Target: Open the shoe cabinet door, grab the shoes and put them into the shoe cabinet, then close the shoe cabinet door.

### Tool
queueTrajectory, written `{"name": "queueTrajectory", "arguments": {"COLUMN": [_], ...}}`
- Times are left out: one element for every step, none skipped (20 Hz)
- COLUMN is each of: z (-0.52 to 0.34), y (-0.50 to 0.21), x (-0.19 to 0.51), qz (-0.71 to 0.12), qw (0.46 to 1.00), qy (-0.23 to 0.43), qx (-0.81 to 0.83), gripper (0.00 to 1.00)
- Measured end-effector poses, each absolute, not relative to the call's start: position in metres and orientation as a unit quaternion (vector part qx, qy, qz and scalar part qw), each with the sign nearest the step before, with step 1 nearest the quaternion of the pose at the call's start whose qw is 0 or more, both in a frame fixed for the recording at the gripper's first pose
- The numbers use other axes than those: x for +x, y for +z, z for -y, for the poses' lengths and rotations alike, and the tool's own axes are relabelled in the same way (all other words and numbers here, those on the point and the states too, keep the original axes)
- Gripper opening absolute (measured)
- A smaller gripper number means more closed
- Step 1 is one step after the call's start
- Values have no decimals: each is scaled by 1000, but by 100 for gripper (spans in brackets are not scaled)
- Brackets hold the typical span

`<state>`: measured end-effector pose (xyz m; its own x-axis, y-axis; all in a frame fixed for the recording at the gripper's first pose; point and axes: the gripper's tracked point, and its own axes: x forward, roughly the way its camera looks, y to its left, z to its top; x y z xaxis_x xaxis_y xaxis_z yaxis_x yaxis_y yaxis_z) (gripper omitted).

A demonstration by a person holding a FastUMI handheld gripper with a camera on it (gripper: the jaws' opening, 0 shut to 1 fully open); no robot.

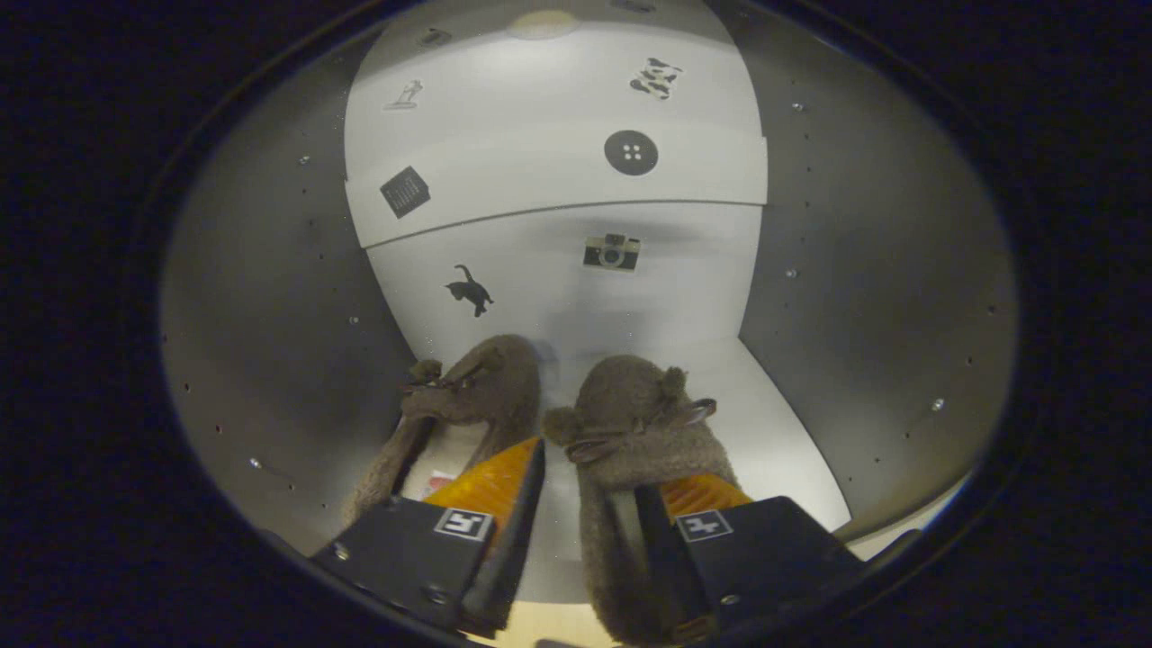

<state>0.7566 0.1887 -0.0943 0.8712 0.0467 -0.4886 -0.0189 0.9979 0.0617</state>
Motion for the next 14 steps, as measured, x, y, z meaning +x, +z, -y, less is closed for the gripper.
{"name": "queueTrajectory", "arguments": {"z": [-187, -185, -185, -185, -185, -186, -187, -186, -185, -186, -188, -189, -191, -194], "y": [-94, -93, -89, -86, -83, -81, -78, -76, -71, -68, -65, -61, -57, -53], "x": [752, 747, 741, 736, 729, 720, 710, 702, 693, 683, 671, 657, 643, 626], "qz": [-252, -247, -238, -228, -225, -223, -219, -213, -201, -194, -189, -183, -175, -164], "qw": [967, 969, 971, 974, 974, 975, 976, 977, 979, 981, 982, 983, 984, 986], "qy": [11, 6, 4, 5, 6, 9, 13, 13, 13, 15, 17, 23, 26, 31], "qx": [22, 17, 13, 13, 13, 16, 17, 16, 15, 13, 16, 14, 11, 6], "gripper": [60, 66, 66, 65, 65, 64, 70, 77, 84, 84, 86, 88, 90, 90]}}
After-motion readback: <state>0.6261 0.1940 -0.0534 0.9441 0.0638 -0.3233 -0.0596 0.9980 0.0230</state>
